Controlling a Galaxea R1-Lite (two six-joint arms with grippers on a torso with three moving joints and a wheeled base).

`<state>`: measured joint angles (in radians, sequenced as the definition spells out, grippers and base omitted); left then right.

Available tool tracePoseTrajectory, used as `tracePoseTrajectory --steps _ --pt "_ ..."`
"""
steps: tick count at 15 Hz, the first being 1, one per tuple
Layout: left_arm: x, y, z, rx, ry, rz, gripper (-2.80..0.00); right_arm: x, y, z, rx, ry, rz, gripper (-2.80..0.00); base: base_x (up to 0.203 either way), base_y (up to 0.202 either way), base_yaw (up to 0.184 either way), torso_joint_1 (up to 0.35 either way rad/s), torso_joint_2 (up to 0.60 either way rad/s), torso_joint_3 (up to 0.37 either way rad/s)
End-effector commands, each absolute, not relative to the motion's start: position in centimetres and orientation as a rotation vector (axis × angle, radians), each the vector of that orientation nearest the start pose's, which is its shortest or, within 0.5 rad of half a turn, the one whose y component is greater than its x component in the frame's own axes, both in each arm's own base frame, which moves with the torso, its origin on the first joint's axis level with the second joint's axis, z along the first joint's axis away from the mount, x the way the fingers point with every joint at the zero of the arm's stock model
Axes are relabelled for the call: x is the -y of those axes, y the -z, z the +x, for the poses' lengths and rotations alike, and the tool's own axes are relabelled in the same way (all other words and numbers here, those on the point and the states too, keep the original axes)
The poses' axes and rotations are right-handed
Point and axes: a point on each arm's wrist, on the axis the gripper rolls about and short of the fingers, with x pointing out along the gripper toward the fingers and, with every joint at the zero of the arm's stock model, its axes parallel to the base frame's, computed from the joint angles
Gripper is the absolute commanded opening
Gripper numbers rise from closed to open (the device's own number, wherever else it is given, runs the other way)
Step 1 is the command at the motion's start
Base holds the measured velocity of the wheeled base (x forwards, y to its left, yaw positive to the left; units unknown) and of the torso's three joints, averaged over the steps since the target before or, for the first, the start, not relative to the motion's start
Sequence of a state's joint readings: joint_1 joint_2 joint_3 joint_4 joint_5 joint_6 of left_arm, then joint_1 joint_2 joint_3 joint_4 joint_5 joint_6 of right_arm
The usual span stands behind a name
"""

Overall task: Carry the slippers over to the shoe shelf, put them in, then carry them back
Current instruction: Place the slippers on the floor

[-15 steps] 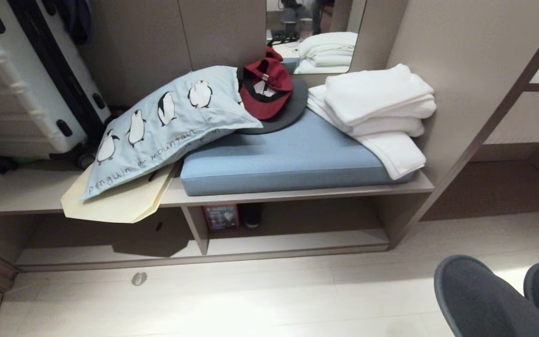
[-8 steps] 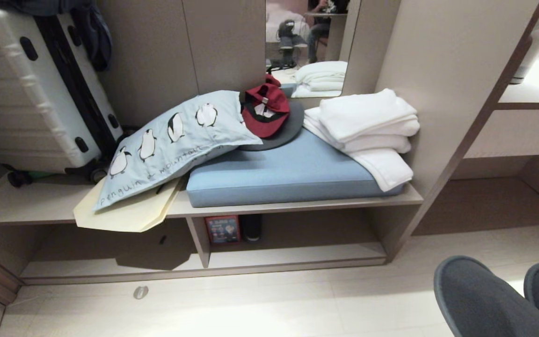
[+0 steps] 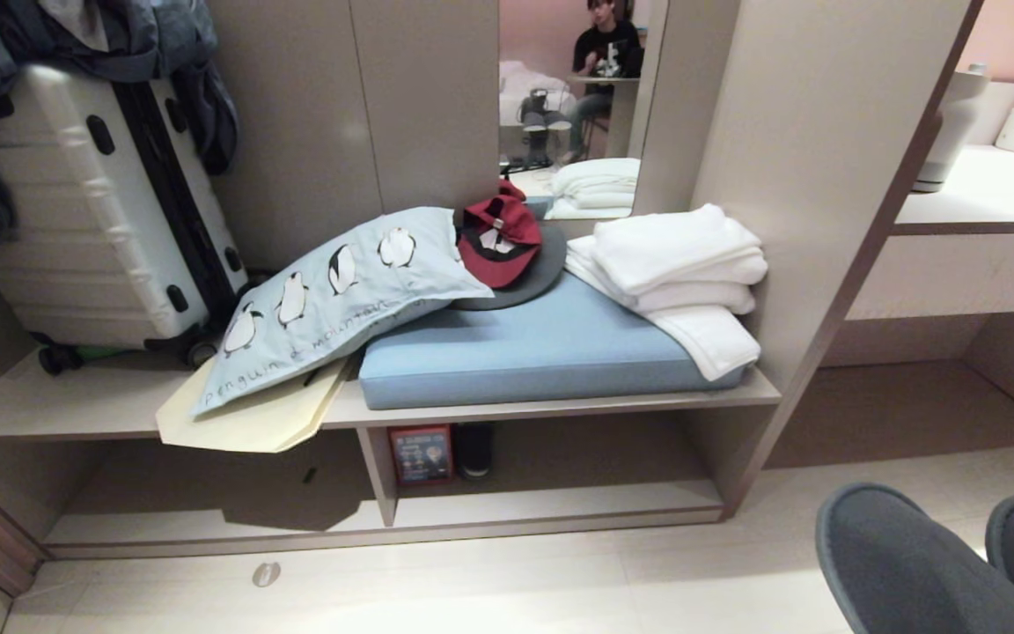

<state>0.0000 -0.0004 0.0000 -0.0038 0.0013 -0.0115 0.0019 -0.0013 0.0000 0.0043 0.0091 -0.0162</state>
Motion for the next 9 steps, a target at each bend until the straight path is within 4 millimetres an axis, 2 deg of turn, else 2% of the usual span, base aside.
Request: tracePoseTrajectory --steps 1,9 --pt "0.0 -7.6 -2.28 0.005 -0.002 -0.011 -2.8 -0.02 -7.5 -2.28 -0.005 -0.011 -0.017 -2.8 0.0 0.0 0.0 0.0 0.0 0.0" --pt "0.0 -7.6 -2.28 0.005 -0.002 -0.011 -2.8 -0.02 -7.5 -2.28 -0.005 -0.011 -0.017 -2.8 0.0 0.0 0.0 0.0 0.0 0.0"
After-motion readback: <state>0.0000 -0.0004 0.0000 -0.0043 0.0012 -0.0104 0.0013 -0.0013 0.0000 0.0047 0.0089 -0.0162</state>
